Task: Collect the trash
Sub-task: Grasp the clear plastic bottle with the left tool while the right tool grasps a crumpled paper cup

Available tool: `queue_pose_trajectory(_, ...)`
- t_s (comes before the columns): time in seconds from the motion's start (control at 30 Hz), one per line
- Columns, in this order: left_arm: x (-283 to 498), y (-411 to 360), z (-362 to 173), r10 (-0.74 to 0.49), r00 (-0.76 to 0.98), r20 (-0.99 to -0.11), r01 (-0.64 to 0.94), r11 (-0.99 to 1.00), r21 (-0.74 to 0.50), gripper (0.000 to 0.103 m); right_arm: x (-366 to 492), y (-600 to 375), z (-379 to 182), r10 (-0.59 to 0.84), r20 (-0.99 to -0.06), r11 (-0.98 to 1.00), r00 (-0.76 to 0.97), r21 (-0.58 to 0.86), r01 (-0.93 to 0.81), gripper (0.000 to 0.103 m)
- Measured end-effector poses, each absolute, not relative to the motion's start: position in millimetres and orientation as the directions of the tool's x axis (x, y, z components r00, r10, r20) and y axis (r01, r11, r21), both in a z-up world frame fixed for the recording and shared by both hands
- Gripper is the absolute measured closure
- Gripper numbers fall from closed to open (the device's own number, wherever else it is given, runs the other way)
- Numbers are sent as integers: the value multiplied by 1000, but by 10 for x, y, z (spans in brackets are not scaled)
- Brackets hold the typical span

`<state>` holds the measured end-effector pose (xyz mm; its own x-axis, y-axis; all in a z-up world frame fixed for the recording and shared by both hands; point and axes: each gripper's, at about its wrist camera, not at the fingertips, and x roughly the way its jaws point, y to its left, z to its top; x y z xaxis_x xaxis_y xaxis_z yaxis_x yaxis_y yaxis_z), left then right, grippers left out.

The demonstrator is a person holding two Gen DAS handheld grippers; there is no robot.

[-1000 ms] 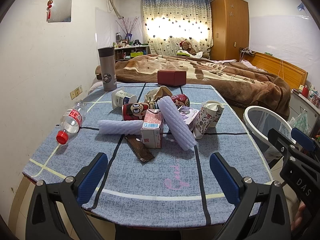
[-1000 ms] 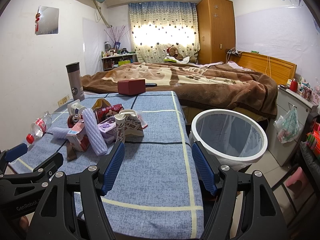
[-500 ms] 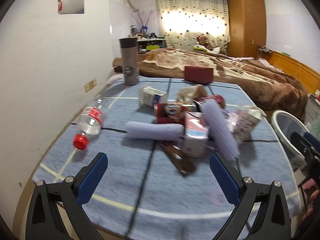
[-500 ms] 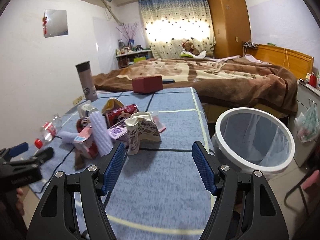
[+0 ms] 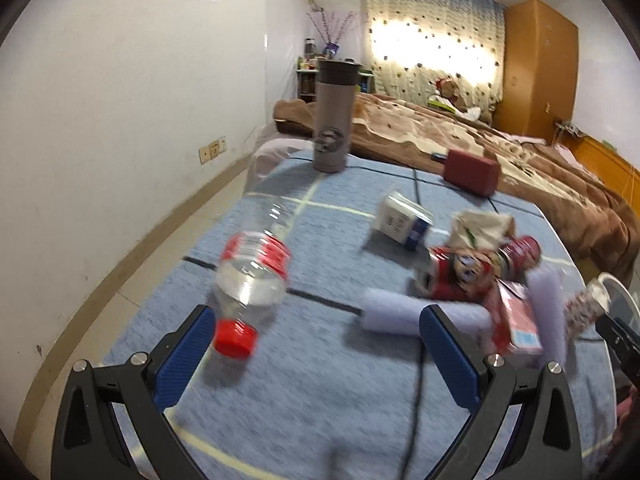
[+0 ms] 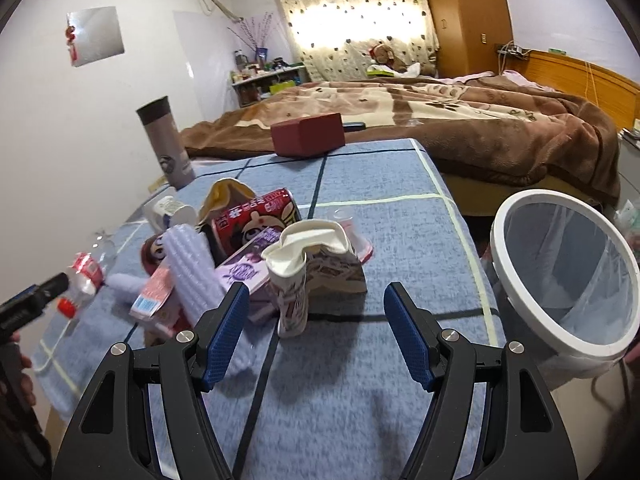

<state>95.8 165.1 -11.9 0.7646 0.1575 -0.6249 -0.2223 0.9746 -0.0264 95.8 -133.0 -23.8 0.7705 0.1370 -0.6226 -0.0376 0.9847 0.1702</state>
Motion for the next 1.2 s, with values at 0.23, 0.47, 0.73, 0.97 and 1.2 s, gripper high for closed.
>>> queue_pose_trajectory(0.23, 1253, 1988, -248, 190, 713, -675, -267, 964, -10, 0, 1089, -1285, -271, 95, -659, 991, 746, 132, -10, 32)
queue_pose_trajectory(0.47, 1613, 2201, -372, 186, 670, -719, -265, 964, 2, 0, 1209, -1271, -276, 61, -689, 993, 722, 118, 29, 32)
queue_pose_trajectory(0.73, 1779, 2360, -484, 159, 634, -757, -275, 961, -28, 5, 1300, -1236, -263, 39, -696, 994, 717, 97, 41, 32)
queue_pose_trajectory(0.97, 1819, 2355, -517, 115, 625, -772, -245, 968, -54, 33, 1328, -1243, -259, 37, -702, 993, 711, 106, 52, 44)
queue_pose_trajectory(1.2, 1785, 2350, -506, 99, 625, -774, -245, 967, -74, 37, 1327, -1269, -245, 61, -692, 990, 719, 134, 46, 45)
